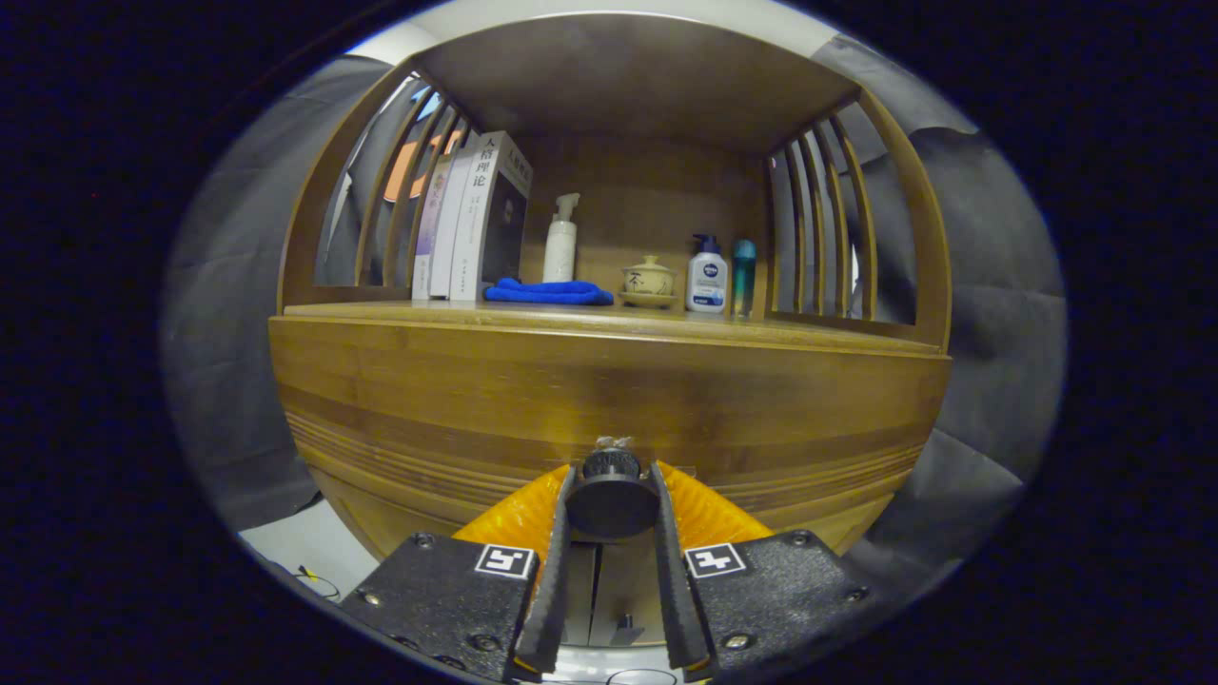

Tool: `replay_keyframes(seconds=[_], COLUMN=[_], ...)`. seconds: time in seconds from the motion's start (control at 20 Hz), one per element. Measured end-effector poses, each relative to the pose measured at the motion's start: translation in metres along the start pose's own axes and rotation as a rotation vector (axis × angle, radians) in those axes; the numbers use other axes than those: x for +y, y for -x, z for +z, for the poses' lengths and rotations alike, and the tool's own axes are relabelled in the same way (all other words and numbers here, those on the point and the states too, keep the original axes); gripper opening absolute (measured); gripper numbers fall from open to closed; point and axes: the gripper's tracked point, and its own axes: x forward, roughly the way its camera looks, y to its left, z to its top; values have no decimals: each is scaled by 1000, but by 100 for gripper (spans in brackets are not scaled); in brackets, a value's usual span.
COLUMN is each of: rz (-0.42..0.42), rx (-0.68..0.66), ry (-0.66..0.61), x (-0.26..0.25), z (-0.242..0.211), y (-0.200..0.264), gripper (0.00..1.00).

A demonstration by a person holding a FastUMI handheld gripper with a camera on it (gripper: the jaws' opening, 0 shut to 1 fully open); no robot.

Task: Pull open the drawer, take out the items inside it, and place them on the countertop above the cabinet.

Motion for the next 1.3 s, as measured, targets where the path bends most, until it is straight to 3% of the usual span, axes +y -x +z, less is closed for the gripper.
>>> replay_keyframes(seconds=[0.3,1.3], rz=[8,31], rx=[17,-5], ry=[-25,19], x=[0,-3], z=[-3,-25], y=[1,93], gripper=[36,35])
